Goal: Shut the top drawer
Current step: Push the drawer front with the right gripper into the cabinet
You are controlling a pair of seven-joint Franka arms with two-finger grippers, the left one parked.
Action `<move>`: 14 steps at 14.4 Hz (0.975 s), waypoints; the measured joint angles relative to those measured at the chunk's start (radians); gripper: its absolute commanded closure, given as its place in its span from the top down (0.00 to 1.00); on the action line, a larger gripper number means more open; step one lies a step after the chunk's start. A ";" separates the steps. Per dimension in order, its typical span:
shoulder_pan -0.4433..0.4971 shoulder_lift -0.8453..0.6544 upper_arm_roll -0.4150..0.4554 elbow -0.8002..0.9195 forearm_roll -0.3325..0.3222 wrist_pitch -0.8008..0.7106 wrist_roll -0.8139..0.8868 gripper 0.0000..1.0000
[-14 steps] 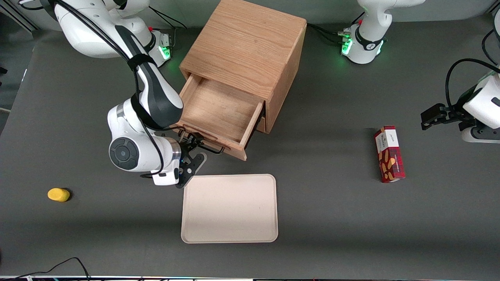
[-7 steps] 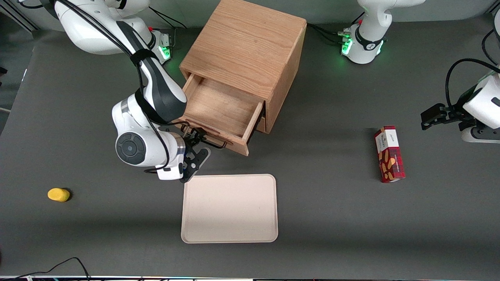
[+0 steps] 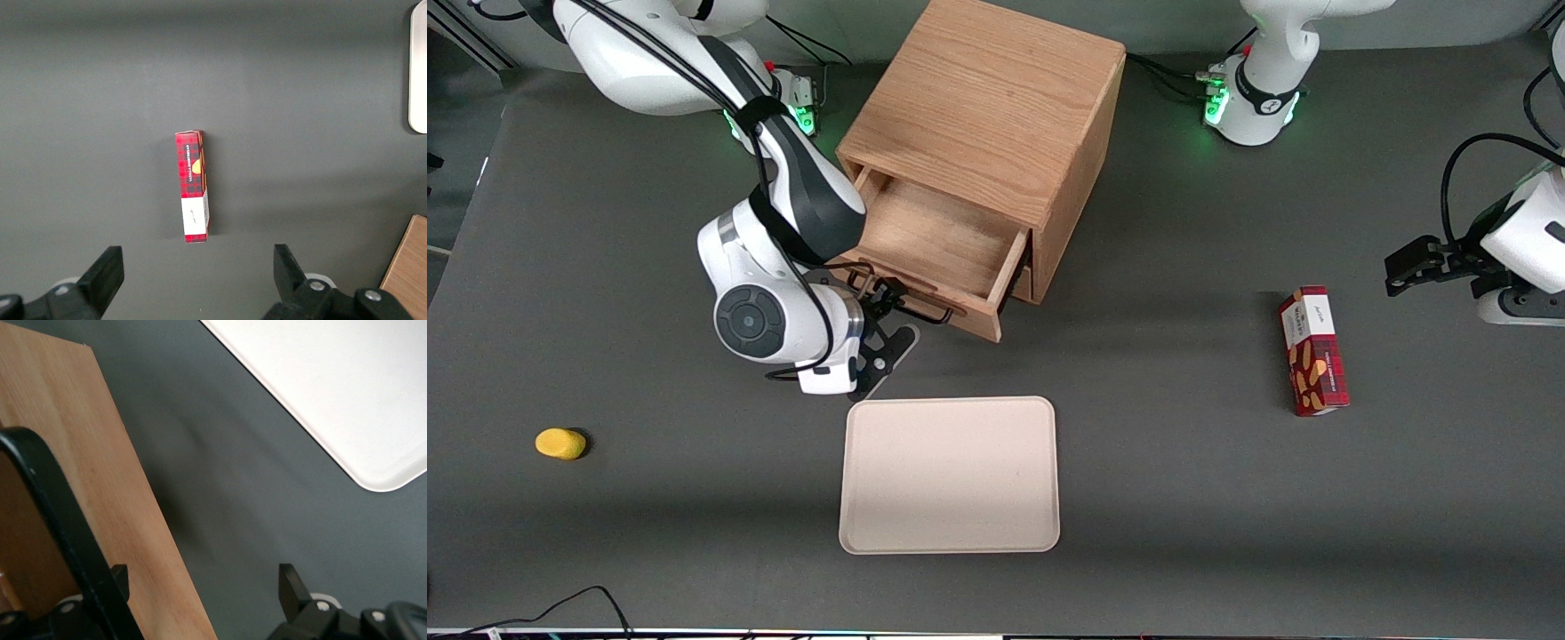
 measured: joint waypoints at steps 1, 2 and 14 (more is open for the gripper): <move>-0.001 -0.002 0.005 -0.004 -0.002 0.000 0.004 1.00; -0.003 -0.004 0.007 -0.009 -0.002 0.000 0.006 1.00; -0.029 -0.025 0.104 -0.051 -0.031 0.000 0.100 1.00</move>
